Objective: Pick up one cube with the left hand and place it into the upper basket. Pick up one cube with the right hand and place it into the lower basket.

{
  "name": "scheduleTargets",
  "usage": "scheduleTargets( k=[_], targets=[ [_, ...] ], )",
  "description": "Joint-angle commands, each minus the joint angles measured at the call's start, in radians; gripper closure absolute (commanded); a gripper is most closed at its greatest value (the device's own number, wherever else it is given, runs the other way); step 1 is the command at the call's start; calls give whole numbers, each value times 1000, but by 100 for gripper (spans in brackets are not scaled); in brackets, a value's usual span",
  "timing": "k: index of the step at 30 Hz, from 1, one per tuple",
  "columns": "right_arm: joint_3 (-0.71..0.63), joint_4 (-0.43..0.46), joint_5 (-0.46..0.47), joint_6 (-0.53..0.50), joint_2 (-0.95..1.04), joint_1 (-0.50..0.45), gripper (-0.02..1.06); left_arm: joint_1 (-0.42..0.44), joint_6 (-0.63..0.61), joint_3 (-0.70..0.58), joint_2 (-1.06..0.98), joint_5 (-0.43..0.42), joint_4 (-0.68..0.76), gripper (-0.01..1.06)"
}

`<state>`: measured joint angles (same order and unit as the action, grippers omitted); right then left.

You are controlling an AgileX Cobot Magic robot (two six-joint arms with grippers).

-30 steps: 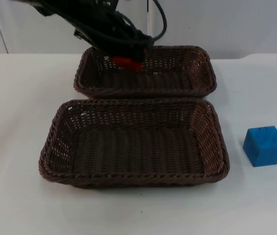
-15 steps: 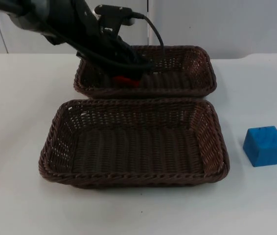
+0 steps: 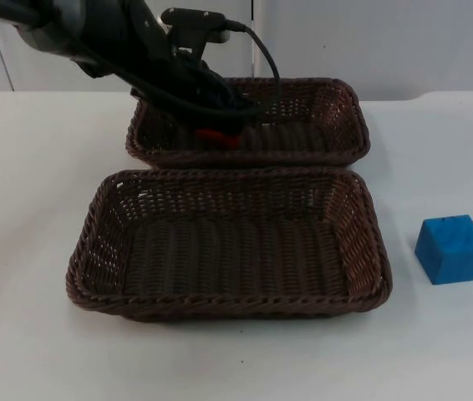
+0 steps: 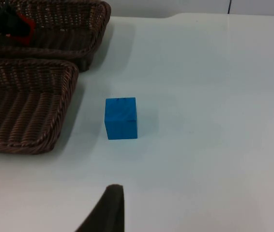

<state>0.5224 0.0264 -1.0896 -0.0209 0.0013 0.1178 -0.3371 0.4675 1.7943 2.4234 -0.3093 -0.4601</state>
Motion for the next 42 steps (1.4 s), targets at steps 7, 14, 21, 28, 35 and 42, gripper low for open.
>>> scheduleTargets(
  k=[7, 14, 21, 28, 35, 42],
  targets=[
    [-7, 1, 10, -5, -1, -4, -1, -3, 0, 6, -5, -5, -37, 34],
    [-7, 1, 10, -5, -1, -4, -1, 0, -2, 6, -43, -27, -37, 29],
    [-7, 1, 10, -5, -1, -4, -1, 0, -2, 6, -163, -81, -23, 29],
    [-7, 1, 10, -5, -1, -4, -1, 0, -2, 6, -287, -166, 1, 29],
    [-7, 1, 10, -5, -1, -4, -1, 0, -5, 6, -371, -265, 36, 29],
    [-7, 1, 10, -5, -1, -4, -1, 0, -26, 6, -391, -345, 57, 29]
  ],
)
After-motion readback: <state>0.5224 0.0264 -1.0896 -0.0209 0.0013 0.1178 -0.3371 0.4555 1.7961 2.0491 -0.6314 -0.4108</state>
